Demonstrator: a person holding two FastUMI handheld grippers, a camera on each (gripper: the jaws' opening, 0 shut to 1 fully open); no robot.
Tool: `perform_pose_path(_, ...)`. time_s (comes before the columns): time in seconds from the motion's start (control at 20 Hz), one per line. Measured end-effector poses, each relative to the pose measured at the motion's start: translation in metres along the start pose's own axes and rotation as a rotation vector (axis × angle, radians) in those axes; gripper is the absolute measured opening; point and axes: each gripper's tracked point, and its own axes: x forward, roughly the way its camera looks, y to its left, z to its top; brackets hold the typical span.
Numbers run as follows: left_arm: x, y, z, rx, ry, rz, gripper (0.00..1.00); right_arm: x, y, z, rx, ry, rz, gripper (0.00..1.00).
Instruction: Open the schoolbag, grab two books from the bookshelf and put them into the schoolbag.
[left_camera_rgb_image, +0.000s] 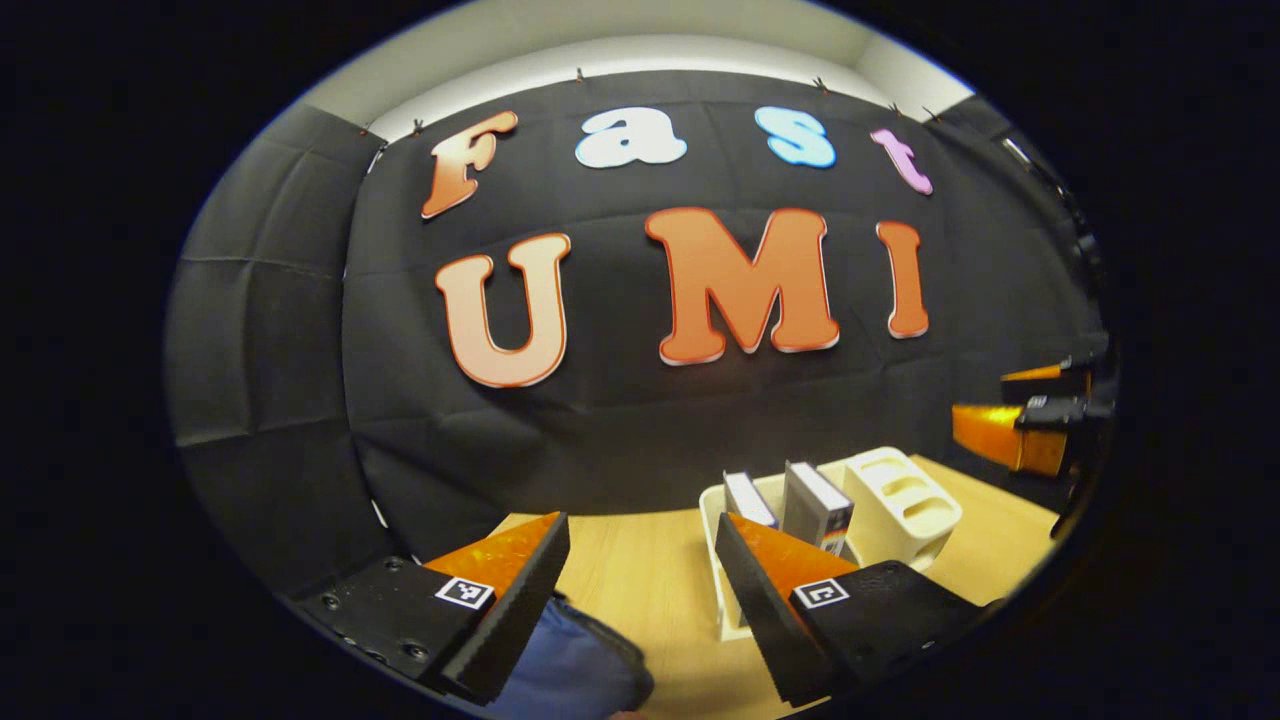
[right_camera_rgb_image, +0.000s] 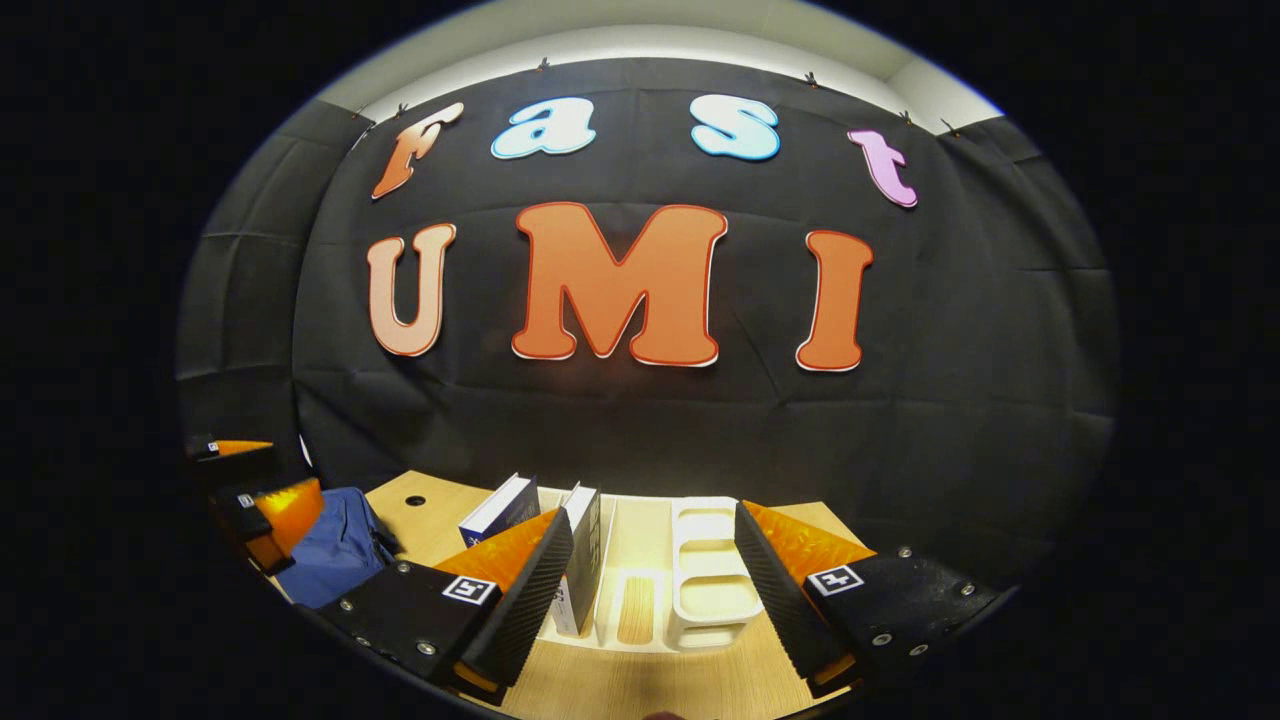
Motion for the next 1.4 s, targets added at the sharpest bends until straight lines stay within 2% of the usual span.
perform_pose_path(0.25, -0.007, 0.015, -0.074, 0.181, 0.171, 0.046, 0.95, 0.017, -0.016, -0.019, -0.014, 0.021, 0.002, 0.97)
perform_pose_path(0.45, -0.024, 0.016, -0.143, 0.384, 0.333, 0.044, 0.95, 0.035, -0.043, -0.031, -0.016, 0.028, -0.024, 0.97)
perform_pose_path(0.55, -0.034, 0.011, -0.175, 0.445, 0.421, 0.03, 0.95, 0.043, -0.055, -0.041, -0.023, 0.039, -0.037, 0.97)
perform_pose_path(0.8, -0.053, 0.008, -0.241, 0.567, 0.603, 0.054, 0.97, 0.055, -0.073, -0.062, -0.031, 0.082, -0.04, 0.97)
perform_pose_path(0.95, -0.059, 0.013, -0.261, 0.681, 0.647, 0.08, 0.96, 0.055, -0.079, -0.067, -0.044, 0.087, -0.036, 0.97)
perform_pose_path(1.05, -0.06, 0.019, -0.273, 0.718, 0.674, 0.104, 0.95, 0.054, -0.082, -0.071, -0.048, 0.096, -0.032, 0.97)
perform_pose_path(1.2, -0.059, 0.031, -0.281, 0.767, 0.705, 0.145, 0.95, 0.052, -0.089, -0.073, -0.045, 0.099, -0.037, 0.97)
perform_pose_path(1.3, -0.056, 0.03, -0.283, 0.767, 0.712, 0.142, 0.94, 0.052, -0.092, -0.071, -0.04, 0.096, -0.041, 0.97)
perform_pose_path(1.4, -0.054, 0.025, -0.284, 0.771, 0.709, 0.131, 0.87, 0.052, -0.095, -0.071, -0.039, 0.096, -0.044, 0.97)
